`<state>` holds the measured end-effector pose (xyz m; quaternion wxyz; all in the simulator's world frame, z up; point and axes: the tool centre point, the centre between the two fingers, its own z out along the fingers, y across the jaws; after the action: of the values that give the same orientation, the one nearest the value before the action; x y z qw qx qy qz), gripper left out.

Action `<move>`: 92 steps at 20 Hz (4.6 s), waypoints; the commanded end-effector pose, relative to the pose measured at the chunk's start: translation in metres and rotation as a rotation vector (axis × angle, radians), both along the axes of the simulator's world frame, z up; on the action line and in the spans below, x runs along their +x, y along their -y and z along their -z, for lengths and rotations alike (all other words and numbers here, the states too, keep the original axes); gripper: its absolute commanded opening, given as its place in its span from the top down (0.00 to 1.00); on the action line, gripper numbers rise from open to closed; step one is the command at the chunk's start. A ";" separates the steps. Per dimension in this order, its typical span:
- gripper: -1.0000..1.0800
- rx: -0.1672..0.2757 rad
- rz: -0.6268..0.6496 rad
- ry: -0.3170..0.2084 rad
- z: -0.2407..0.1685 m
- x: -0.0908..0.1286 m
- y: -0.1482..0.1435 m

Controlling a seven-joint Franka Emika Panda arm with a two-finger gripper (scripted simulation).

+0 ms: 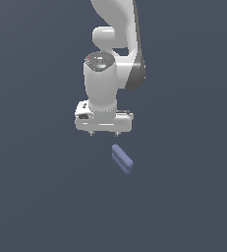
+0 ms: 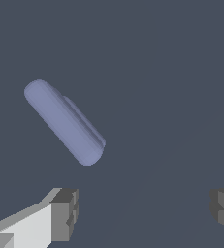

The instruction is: Pick up the object and move it to a goal position.

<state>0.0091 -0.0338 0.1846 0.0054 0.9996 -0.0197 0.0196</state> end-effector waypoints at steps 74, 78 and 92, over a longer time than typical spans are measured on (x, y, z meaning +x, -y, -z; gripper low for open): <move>0.04 -0.003 -0.706 -0.041 0.089 0.054 -0.073; 1.00 -0.003 -0.706 -0.041 0.089 0.054 -0.073; 1.00 -0.003 -0.706 -0.041 0.074 0.052 -0.068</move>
<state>0.0612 0.0362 0.1048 -0.0003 0.9449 0.3273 -0.0008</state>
